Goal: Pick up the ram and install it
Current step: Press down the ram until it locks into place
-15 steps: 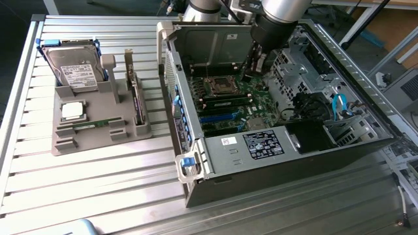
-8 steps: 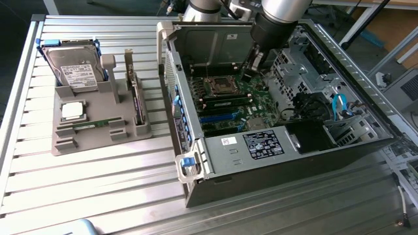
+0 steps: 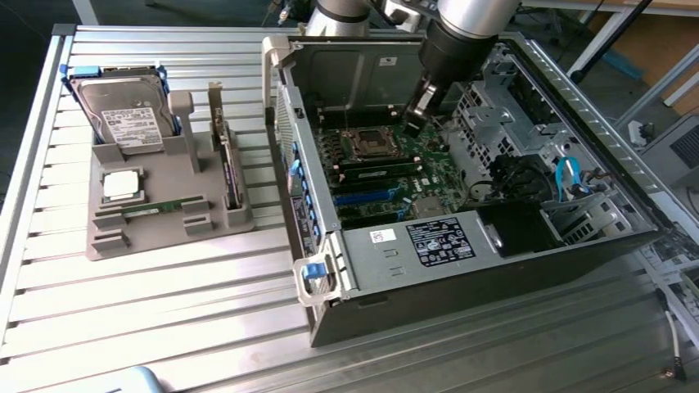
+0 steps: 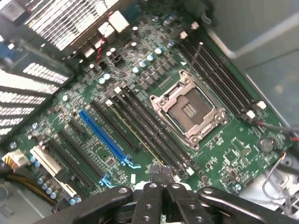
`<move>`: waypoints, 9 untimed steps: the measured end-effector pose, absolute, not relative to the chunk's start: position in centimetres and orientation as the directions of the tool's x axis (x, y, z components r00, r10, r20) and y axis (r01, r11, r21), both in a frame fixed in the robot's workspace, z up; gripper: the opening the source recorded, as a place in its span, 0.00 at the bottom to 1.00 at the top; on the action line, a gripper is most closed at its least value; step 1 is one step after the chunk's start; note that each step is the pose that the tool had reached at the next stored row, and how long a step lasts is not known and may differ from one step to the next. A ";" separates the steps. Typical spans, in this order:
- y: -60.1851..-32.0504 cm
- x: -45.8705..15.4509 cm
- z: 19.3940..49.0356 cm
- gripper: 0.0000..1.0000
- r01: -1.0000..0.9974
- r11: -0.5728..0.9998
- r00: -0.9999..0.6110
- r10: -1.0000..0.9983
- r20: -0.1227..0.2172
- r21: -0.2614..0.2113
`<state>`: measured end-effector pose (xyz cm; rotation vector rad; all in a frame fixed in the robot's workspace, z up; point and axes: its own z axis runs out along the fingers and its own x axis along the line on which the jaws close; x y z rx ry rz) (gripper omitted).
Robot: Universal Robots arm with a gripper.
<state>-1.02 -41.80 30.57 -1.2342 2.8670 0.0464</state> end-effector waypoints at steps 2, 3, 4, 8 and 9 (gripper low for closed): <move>-41.8 -1.0 30.6 0.11 -0.703 0.711 -0.711 -0.703 -0.030 0.019; -41.8 -1.0 30.6 0.11 -0.691 0.723 -0.723 -0.690 -0.030 0.019; -41.8 -1.0 30.6 0.11 -0.679 0.734 -0.734 -0.678 -0.030 0.019; -41.8 -1.0 30.5 0.11 -0.629 0.777 -0.777 -0.629 -0.030 0.019; -41.8 -1.0 30.5 0.11 -0.617 0.787 -0.787 -0.616 -0.030 0.019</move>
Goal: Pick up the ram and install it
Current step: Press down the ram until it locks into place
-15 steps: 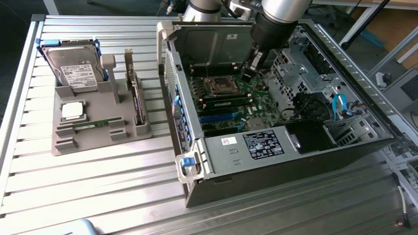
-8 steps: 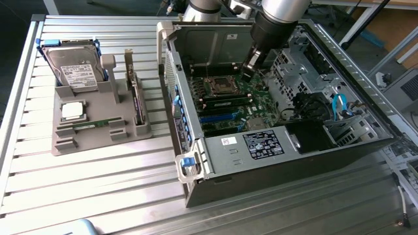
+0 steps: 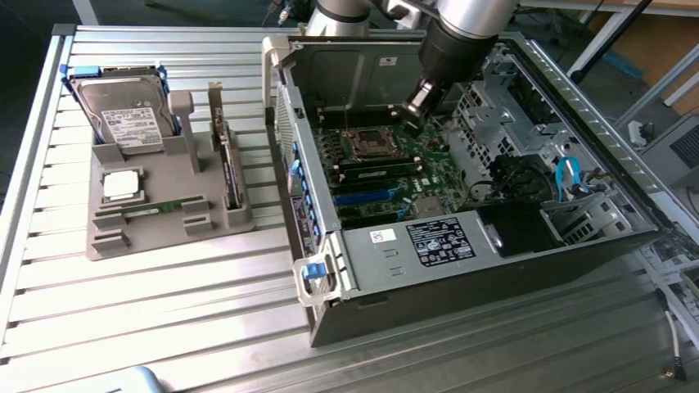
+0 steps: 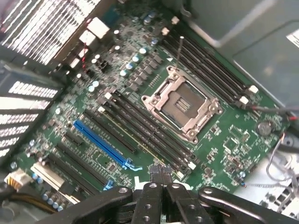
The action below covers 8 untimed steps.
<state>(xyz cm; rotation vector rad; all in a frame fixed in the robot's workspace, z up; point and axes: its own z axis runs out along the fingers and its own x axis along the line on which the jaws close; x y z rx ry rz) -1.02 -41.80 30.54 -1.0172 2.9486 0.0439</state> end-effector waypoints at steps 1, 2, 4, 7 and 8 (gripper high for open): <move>-41.8 -1.0 30.5 0.11 -0.603 0.798 -0.798 -0.602 -0.030 0.019; -41.8 -1.0 30.5 0.11 -0.590 0.807 -0.807 -0.589 -0.030 0.019; -41.8 -1.0 30.5 0.11 -0.561 0.827 -0.827 -0.561 -0.030 0.019; -41.8 -1.0 30.5 0.11 -0.519 0.855 -0.855 -0.518 -0.030 0.019; -41.8 -1.0 30.5 0.11 -0.505 0.863 -0.863 -0.504 -0.030 0.019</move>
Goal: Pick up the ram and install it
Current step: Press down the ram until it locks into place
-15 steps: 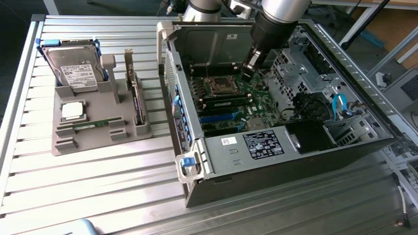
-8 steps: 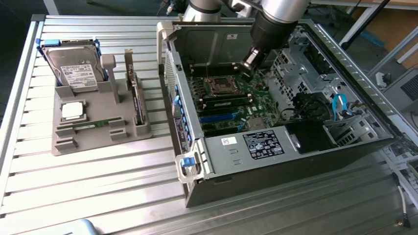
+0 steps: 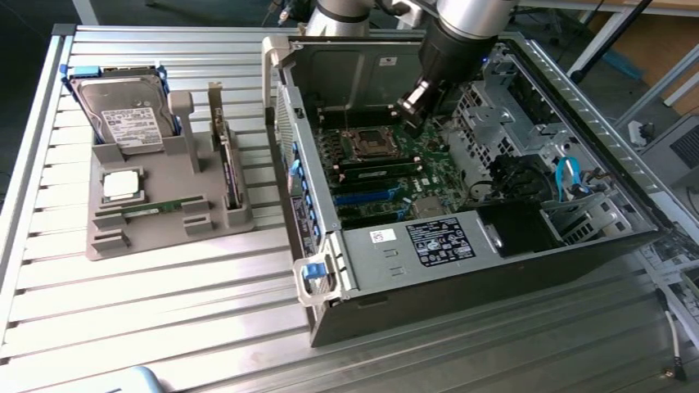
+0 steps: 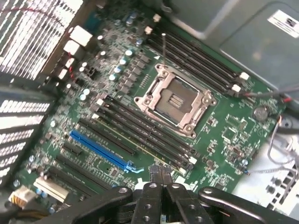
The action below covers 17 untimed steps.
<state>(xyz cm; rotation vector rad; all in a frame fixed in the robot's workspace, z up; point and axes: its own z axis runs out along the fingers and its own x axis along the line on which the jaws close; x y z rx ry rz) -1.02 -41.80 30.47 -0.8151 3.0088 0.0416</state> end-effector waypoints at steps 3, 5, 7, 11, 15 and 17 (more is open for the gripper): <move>-41.8 -1.0 30.4 0.11 -0.460 0.888 -0.888 -0.460 -0.030 0.019; -41.8 -1.0 30.4 0.11 -0.428 0.904 -0.904 -0.427 -0.030 0.019; -41.8 -1.0 30.4 0.11 -0.399 0.917 -0.917 -0.398 -0.030 0.019; -41.8 -1.0 30.3 0.11 -0.333 0.943 -0.943 -0.332 -0.030 0.019; -41.8 -1.0 30.2 0.11 -0.268 0.963 -0.963 -0.267 -0.030 0.019; -41.8 -1.0 30.2 0.11 -0.233 0.972 -0.972 -0.233 -0.030 0.019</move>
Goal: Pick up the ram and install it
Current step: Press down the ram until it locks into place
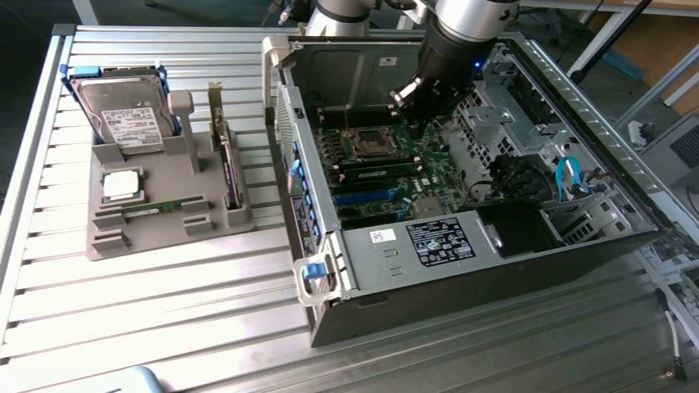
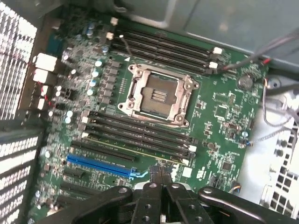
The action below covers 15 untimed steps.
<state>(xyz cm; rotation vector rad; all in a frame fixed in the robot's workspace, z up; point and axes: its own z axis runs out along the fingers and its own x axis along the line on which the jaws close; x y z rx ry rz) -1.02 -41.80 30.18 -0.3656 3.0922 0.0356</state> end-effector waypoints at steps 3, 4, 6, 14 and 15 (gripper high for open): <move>-41.8 -1.0 30.1 0.11 -0.186 0.982 -0.982 -0.185 -0.030 0.019; -41.8 -1.0 30.1 0.11 -0.169 0.985 -0.985 -0.168 -0.030 0.019; -41.8 -1.0 30.0 0.11 -0.136 0.990 -0.990 -0.136 -0.030 0.019; -41.8 -1.0 29.9 0.11 -0.059 0.998 -0.998 -0.059 -0.027 0.020; -41.8 -1.0 29.9 0.11 -0.059 0.998 -0.998 -0.059 -0.026 0.020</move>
